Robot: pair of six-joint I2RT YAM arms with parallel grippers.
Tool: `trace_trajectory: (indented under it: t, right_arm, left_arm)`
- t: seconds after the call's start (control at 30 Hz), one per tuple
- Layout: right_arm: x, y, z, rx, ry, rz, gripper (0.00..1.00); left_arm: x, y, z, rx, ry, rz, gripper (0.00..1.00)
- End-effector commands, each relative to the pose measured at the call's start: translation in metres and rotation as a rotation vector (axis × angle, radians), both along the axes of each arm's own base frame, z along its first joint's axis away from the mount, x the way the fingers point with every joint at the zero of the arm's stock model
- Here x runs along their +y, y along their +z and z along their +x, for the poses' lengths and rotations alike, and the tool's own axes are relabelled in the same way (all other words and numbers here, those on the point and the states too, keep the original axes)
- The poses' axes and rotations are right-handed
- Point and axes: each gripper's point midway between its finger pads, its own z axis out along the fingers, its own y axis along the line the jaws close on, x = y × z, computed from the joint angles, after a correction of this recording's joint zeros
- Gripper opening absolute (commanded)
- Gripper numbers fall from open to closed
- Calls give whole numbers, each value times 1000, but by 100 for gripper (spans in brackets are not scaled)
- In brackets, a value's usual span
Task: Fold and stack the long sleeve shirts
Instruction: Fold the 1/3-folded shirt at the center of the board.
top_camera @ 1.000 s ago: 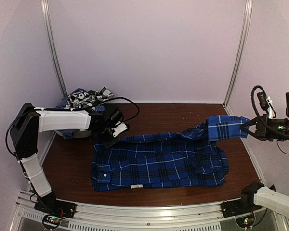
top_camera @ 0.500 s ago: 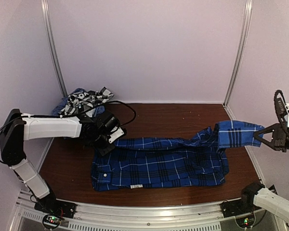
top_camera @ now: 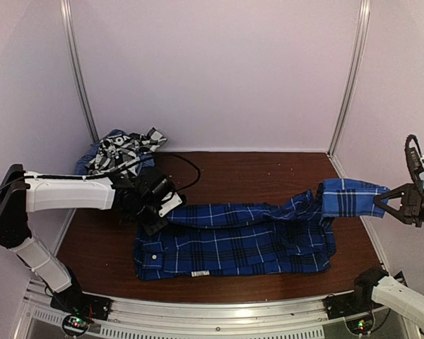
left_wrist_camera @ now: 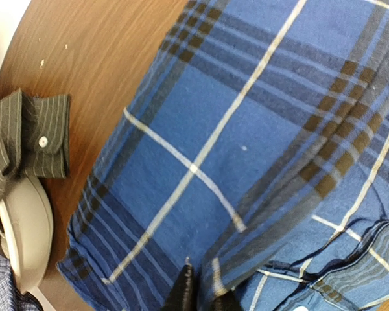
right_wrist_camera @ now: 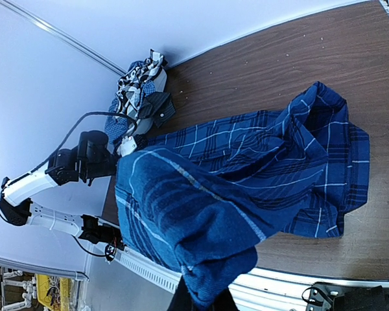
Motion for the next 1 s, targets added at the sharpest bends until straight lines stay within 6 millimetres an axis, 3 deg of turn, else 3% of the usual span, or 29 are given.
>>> trace_trajectory:
  t: [0.0, 0.13, 0.27, 0.4, 0.53, 0.73, 0.83, 0.97]
  right_arm:
    - [-5, -3, 10, 9, -41, -25, 0]
    - [-7, -7, 17, 21, -55, -56, 0]
    - [-10, -12, 27, 35, -77, -99, 0]
    - [-16, -35, 43, 85, -105, -188, 0]
    - [-18, -52, 63, 99, -118, -256, 0]
    - [0, -69, 99, 96, -55, -277, 0]
    - [11, -79, 119, 104, -10, -296, 0]
    - [33, -95, 148, 111, 74, -290, 0]
  left_arm:
    - [2, -7, 0, -4, 18, 10, 20]
    - [3, -16, -5, 37, 2, 25, 32]
    - [-3, -8, -8, 42, -27, -9, 53]
    - [-8, 0, -4, 12, -40, -39, 68]
    - [-14, -16, 6, 33, 0, -45, 73]
    - [-20, -39, 26, 86, 111, -59, 75]
    - [-34, -23, 35, 52, 102, -132, 76]
    - [-65, 24, 46, -10, 65, -315, 78]
